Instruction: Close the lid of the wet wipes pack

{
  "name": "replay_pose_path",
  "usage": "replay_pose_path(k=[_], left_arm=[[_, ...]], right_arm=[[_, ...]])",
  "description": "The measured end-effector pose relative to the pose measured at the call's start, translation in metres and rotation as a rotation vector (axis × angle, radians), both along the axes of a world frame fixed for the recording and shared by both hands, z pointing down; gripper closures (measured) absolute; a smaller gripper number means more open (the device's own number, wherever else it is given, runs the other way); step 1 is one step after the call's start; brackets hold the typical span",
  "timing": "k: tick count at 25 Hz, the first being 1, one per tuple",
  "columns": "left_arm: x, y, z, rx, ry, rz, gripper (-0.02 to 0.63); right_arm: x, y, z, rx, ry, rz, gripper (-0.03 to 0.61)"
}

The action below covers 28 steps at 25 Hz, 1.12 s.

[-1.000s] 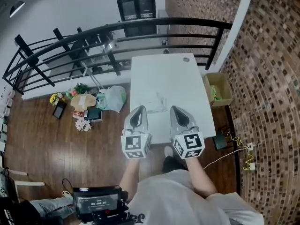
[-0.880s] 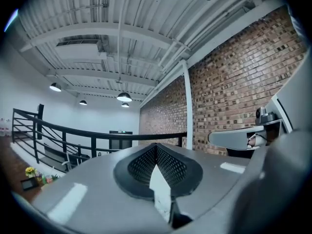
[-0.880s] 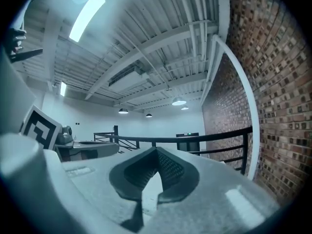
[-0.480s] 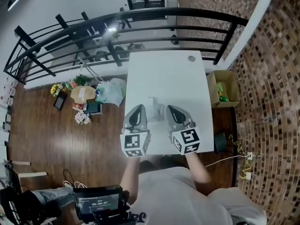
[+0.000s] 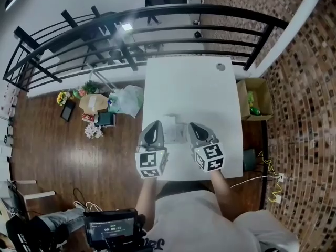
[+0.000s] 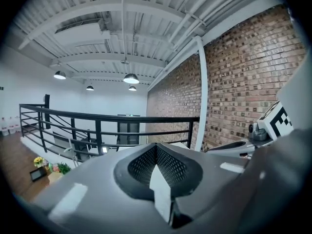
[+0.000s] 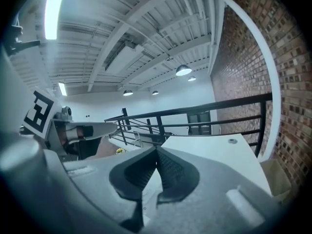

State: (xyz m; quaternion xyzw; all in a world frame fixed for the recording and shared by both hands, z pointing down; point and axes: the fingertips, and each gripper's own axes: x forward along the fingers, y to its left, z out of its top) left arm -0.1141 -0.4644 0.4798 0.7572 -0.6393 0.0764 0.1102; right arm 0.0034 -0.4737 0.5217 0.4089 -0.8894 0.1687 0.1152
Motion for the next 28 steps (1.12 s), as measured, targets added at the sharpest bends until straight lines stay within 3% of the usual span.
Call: replay_pose_path(k=[8,14,25,28], left_arm=[[-0.029,-0.017,0.04,-0.119,0.031,-0.01,0.597],[-0.039,-0.033,0.066,-0.174,0.05,-0.018,0.597],[-0.057,-0.036,0.109,-0.265,0.072,-0.037,0.597],[-0.06,-0.04,0.113,-0.262,0.069,-0.043,0.597]], right_arm=[[-0.014,-0.033,0.049,-0.1,0.055,0.016,0.588],[-0.029,-0.052,0.101,-0.278,0.097,-0.061,0.588],[-0.055,-0.074,0.188,-0.512,0.169,-0.168,0.588],[-0.052,-0.078,0.209,-0.6,0.181,-0.167,0.588]])
